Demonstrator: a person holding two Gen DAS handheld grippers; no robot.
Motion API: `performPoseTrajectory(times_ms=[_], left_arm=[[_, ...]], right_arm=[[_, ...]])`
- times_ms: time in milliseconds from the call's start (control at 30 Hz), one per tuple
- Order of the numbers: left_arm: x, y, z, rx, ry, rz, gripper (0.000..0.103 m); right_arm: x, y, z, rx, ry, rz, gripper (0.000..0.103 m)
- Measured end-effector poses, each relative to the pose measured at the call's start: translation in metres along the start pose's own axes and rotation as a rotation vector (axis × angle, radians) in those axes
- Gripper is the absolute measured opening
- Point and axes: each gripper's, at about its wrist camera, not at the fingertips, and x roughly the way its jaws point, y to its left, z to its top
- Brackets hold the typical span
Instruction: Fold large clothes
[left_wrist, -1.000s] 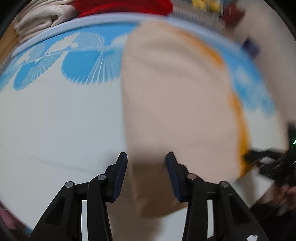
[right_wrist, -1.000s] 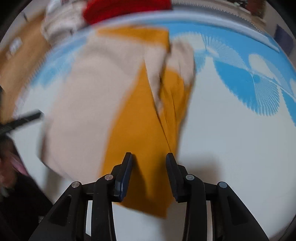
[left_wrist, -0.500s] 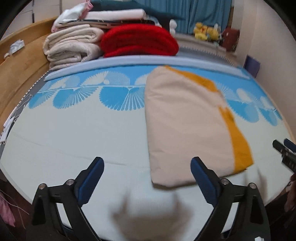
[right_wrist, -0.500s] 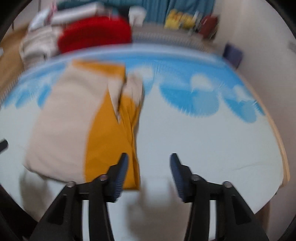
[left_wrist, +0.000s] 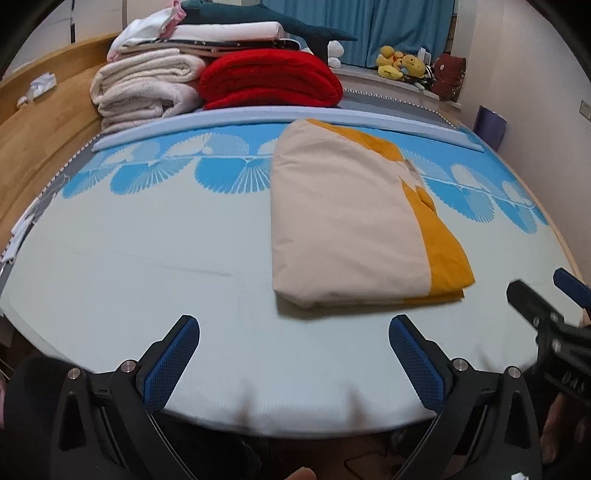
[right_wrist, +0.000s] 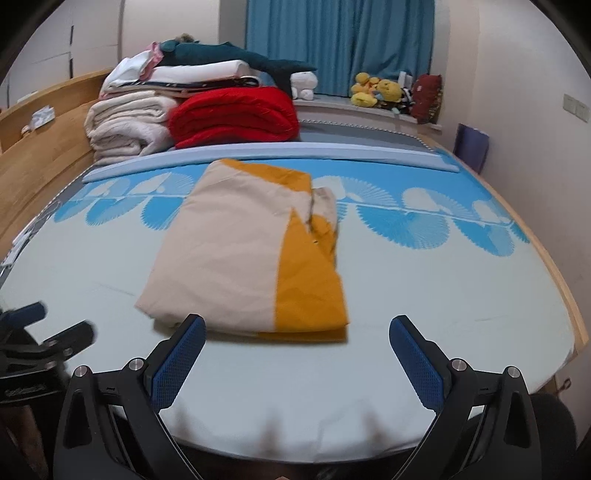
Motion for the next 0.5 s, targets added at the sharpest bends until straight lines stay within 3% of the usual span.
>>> performPoseTrajectory(times_ms=[500], left_arm=[[0.013,-0.019,-0.002,0.021,0.013,-0.024,0.102]], right_arm=[[0.017,-0.001,0.000,0.014,0.025,0.015,0.099]])
